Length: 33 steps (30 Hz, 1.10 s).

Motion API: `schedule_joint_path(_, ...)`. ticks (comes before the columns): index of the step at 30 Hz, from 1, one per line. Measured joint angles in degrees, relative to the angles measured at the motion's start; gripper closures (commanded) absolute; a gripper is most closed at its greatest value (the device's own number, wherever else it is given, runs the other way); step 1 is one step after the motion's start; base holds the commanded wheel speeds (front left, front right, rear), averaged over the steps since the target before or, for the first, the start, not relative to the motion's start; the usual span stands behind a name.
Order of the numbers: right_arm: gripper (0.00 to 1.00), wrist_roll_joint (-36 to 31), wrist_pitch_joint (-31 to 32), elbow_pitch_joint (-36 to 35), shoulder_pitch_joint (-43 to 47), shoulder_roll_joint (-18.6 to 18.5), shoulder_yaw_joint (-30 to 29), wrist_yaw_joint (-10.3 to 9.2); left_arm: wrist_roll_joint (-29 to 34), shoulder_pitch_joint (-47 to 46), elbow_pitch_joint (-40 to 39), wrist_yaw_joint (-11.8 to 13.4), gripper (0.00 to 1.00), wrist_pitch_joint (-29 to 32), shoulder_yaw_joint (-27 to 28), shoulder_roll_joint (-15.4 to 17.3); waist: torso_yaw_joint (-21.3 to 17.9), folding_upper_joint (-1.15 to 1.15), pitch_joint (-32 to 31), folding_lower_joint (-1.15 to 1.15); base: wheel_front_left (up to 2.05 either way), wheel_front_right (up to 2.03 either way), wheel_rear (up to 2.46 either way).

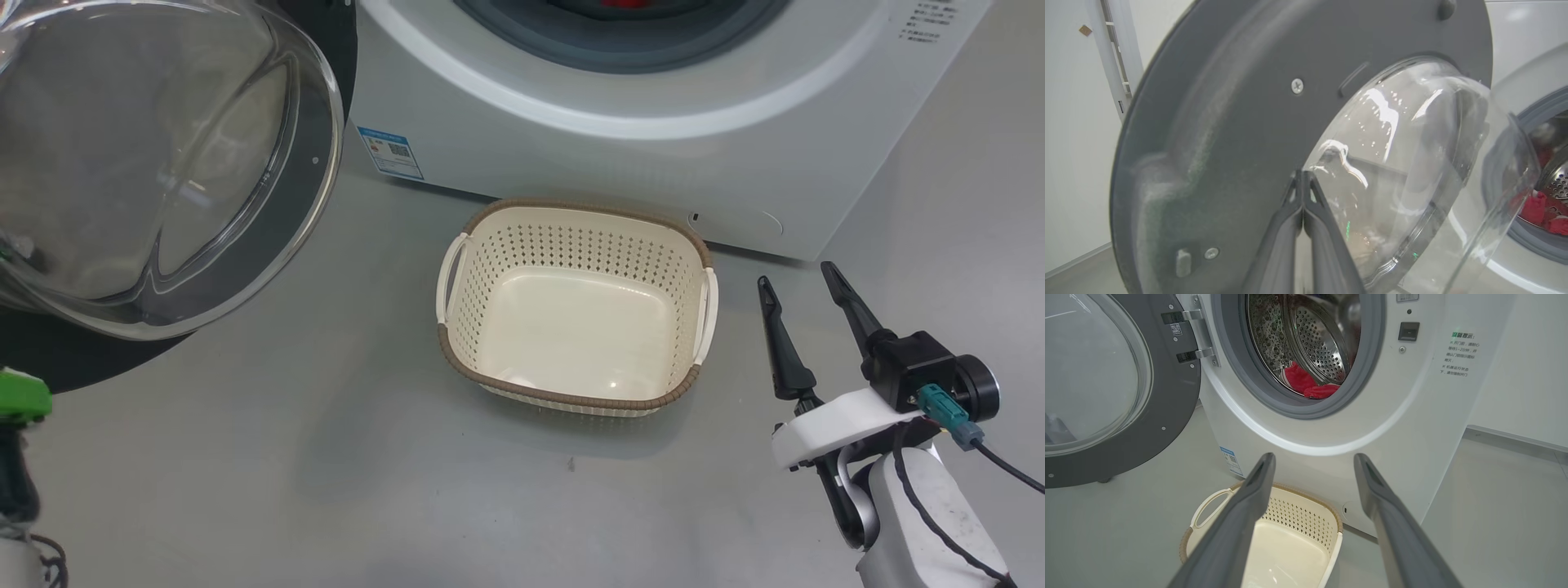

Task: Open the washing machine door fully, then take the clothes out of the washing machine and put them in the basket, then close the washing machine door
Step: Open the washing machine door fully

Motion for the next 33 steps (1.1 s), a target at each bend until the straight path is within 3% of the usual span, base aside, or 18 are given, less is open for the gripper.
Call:
schedule_joint_path(15, 0.0, 0.4, 0.0, 0.07, 0.88, 0.88, 0.46, 0.34, 6.76, 13.76, -9.77, -0.16, 1.0, 0.0, -3.41, -7.17, -3.11, 0.0, -4.67, 0.0, 0.0, 0.0, 0.0)
schedule_joint_path(22, 0.0, 1.98, 0.0, 0.54, 4.07, 1.11, 0.56, 0.35, 8.65, 19.38, -12.46, -0.18, 1.0, 0.0, -6.47, -8.62, -4.55, 0.0, -7.82, -0.01, 0.0, 0.0, 0.0)
schedule_joint_path(24, 0.0, 2.13, 0.0, 0.68, 4.75, 1.2, 0.85, 0.35, 9.53, 21.04, -13.04, -0.2, 0.64, 0.0, -7.61, -8.83, -4.99, 0.0, -8.73, 0.0, 0.0, 0.0, 0.0)
schedule_joint_path(25, 0.0, 2.26, 0.0, 0.69, 5.13, 1.23, 1.01, 0.35, 9.94, 21.72, -13.3, -0.32, 0.53, 0.0, -8.17, -8.86, -5.24, 0.0, -9.16, 0.0, 0.0, 0.0, 0.0)
schedule_joint_path(26, 0.0, 2.33, 0.0, 0.71, 5.4, 1.29, 1.22, 0.36, 10.03, 22.3, -13.47, -0.47, 0.01, 0.0, -8.68, -8.86, -5.51, 0.0, -9.55, 0.0, 0.0, 0.0, 0.0)
schedule_joint_path(33, 0.0, 2.57, 0.0, 0.71, 6.47, 1.49, 2.15, 0.58, 11.11, 25.25, -15.12, -1.88, 0.0, 0.09, -11.85, -8.89, -8.05, 0.0, -11.56, 0.0, 0.0, 0.0, 0.0)
